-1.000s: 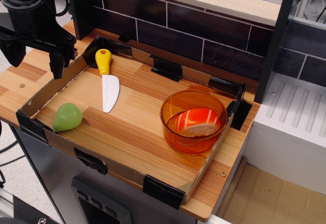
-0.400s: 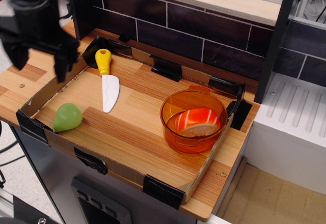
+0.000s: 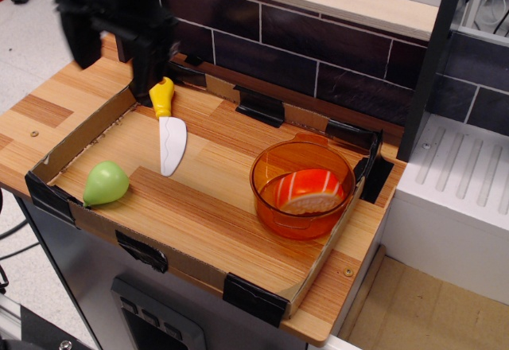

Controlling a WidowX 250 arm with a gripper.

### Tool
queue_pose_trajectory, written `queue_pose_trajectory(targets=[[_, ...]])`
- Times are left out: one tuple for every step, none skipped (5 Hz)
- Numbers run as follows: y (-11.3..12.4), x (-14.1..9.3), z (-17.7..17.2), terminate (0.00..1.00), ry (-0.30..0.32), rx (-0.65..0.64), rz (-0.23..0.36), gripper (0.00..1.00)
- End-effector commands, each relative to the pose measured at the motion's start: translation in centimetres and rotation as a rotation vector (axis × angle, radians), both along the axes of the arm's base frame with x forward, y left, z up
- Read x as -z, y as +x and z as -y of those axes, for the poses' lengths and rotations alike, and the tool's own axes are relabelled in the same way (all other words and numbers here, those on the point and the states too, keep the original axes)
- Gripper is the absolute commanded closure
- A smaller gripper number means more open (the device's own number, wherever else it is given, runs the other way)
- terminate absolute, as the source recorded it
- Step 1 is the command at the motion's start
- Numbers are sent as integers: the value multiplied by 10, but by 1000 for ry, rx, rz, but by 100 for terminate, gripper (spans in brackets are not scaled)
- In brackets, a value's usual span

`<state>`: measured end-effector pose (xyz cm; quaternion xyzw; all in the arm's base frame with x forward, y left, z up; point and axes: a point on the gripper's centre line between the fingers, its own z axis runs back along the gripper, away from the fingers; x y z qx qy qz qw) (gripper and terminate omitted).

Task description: Take sushi out of pot

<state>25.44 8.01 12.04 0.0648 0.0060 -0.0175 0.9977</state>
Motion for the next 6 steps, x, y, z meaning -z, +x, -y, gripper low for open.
queue_pose_trajectory(targets=[[21,-1,49,0,-37,342,-22,0],[21,4,66,0,-76,456,-37,0],[23,13,82,0,-102,504,-12,0],[31,26,96,0,-145,524,3,0],[35,38,107,0,-158,537,33,0],[33,51,114,0,-163,520,30,0]])
